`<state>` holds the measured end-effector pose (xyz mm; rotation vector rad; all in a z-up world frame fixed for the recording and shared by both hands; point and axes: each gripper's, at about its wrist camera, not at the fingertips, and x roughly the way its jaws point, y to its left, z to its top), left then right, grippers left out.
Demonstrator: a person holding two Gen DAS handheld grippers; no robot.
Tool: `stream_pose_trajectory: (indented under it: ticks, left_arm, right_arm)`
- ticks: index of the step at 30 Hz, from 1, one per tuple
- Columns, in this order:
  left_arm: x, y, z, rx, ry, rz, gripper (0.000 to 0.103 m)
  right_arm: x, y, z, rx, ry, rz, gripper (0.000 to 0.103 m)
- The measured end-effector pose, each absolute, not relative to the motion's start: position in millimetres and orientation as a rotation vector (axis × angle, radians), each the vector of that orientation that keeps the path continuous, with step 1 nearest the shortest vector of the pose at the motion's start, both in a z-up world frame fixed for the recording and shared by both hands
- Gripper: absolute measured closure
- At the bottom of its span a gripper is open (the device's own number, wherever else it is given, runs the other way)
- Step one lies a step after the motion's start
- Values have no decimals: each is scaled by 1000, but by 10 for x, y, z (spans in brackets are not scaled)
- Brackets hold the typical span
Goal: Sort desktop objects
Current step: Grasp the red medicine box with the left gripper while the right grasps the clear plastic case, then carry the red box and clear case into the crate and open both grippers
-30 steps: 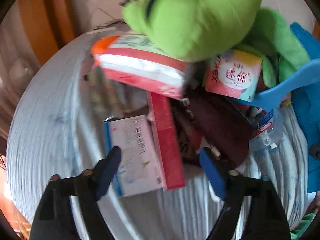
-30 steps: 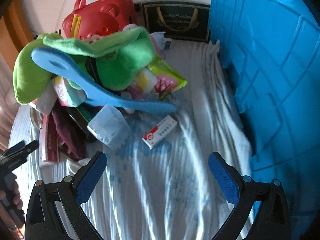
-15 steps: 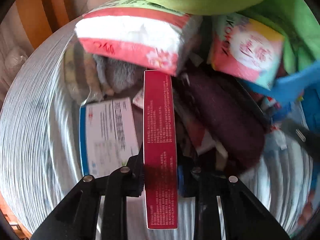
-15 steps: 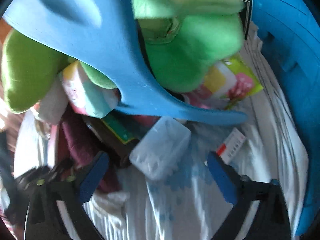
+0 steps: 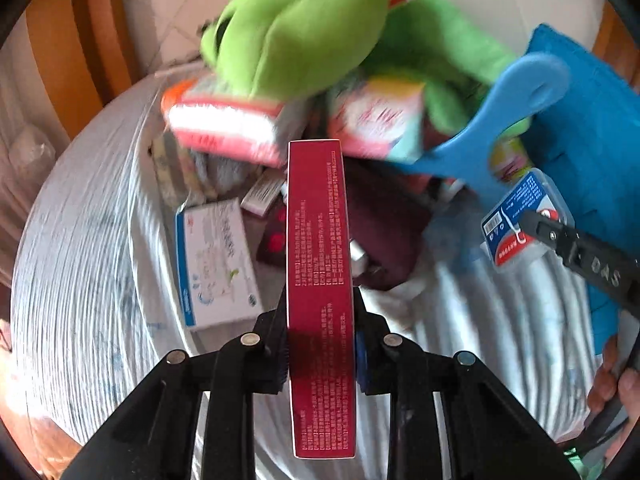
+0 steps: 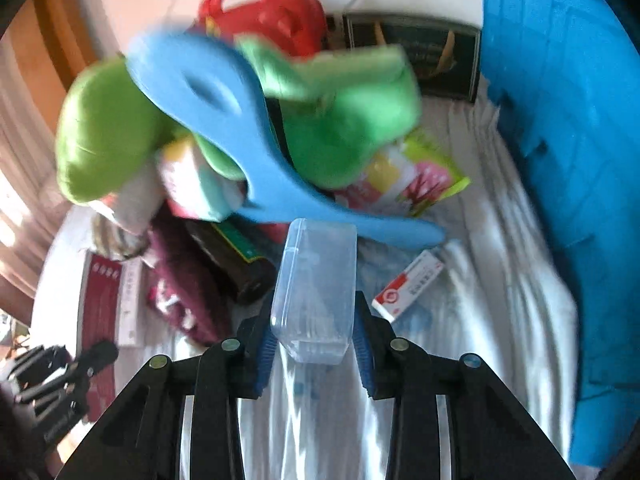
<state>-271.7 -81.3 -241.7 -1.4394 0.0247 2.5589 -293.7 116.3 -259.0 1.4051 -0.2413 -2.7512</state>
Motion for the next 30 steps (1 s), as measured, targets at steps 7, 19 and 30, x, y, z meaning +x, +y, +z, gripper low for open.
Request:
stream_pose_trajectory:
  ticks: [7, 19, 30]
  left_arm:
    - [-2537, -488, -1809, -1212, 74, 2562, 79]
    - [-2156, 757, -664, -791, 191, 2439, 79]
    - [-1801, 2226, -36, -590, 293, 2248, 79]
  right_arm:
    - [-2511, 1301, -1849, 1165, -181, -2849, 69]
    - [-1678, 2180, -449, 798, -127, -3170, 69]
    - [-1248, 3514, -10, 859, -41, -3371, 69]
